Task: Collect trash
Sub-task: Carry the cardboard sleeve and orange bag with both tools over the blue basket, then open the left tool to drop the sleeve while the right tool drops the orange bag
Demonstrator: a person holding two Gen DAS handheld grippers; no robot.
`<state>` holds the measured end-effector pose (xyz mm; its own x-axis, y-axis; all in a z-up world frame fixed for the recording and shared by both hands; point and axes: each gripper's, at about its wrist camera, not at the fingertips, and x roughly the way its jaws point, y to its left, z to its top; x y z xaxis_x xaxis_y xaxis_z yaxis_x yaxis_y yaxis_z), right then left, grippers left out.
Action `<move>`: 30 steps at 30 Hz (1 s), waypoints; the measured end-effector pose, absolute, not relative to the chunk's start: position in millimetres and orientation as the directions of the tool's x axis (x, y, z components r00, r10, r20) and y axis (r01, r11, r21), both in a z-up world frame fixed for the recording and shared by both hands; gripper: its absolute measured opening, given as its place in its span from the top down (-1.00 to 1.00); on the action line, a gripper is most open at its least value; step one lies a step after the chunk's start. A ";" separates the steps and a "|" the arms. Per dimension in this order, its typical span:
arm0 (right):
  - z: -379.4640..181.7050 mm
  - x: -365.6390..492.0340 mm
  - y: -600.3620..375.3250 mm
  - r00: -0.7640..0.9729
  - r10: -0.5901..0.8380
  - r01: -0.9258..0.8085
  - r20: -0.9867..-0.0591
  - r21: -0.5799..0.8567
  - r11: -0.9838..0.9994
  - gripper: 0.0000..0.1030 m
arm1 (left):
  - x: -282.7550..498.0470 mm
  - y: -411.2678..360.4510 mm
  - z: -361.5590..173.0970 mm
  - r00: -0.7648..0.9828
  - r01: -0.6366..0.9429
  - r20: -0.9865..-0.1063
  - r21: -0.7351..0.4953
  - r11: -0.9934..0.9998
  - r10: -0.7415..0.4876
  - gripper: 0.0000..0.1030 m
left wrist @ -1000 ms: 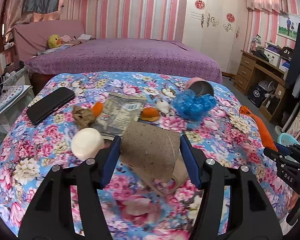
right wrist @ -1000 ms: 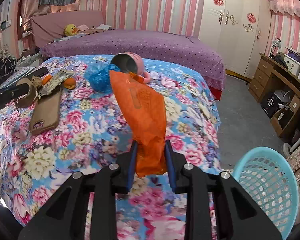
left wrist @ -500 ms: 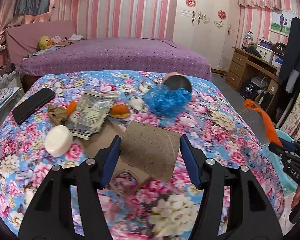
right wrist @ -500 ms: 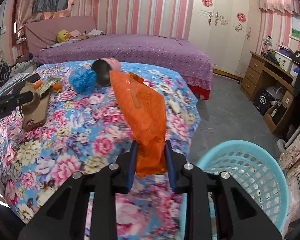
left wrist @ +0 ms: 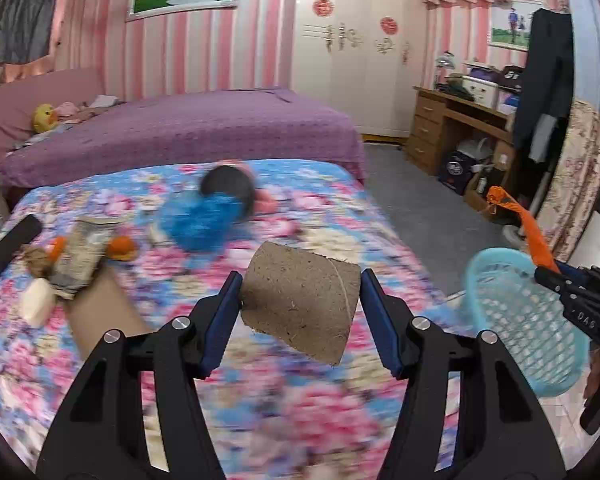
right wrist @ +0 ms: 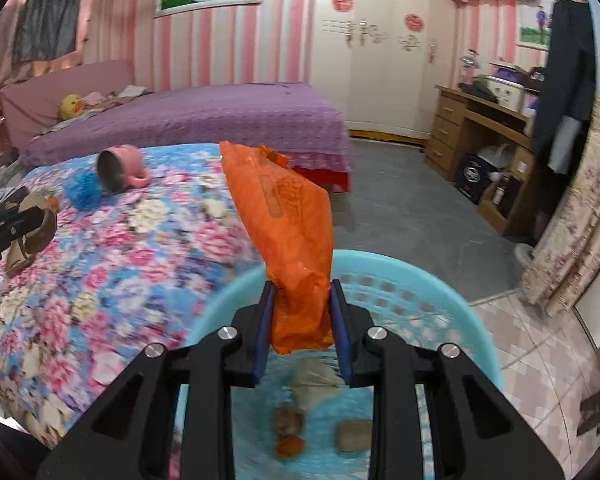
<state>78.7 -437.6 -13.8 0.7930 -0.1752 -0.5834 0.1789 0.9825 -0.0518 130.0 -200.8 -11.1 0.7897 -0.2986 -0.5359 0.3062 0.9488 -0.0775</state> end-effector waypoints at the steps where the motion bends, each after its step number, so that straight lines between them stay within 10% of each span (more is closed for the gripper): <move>1: -14.6 73.2 -447.9 0.790 -0.189 0.198 -0.584 -0.050 0.979 0.47 | 128.9 -210.4 -11.4 0.782 0.320 -0.537 -0.092 0.943 -0.318 -0.14; 20: -33.8 14.7 -545.6 0.737 -0.323 0.389 -0.594 -0.017 0.921 0.47 | 104.0 -380.0 -36.0 0.646 0.530 -0.583 -0.122 0.839 -0.493 -0.17; 30: -38.6 16.8 -540.2 0.764 -0.289 0.369 -0.578 0.023 0.929 0.47 | 110.4 -359.7 -22.7 0.731 0.468 -0.546 -0.035 0.883 -0.409 -0.75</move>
<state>16.8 -540.2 -38.6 0.7636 -0.2886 -0.5775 0.3687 0.9293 0.0231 110.4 -359.7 -22.7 0.7310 -0.4089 -0.5463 0.4680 0.8831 -0.0348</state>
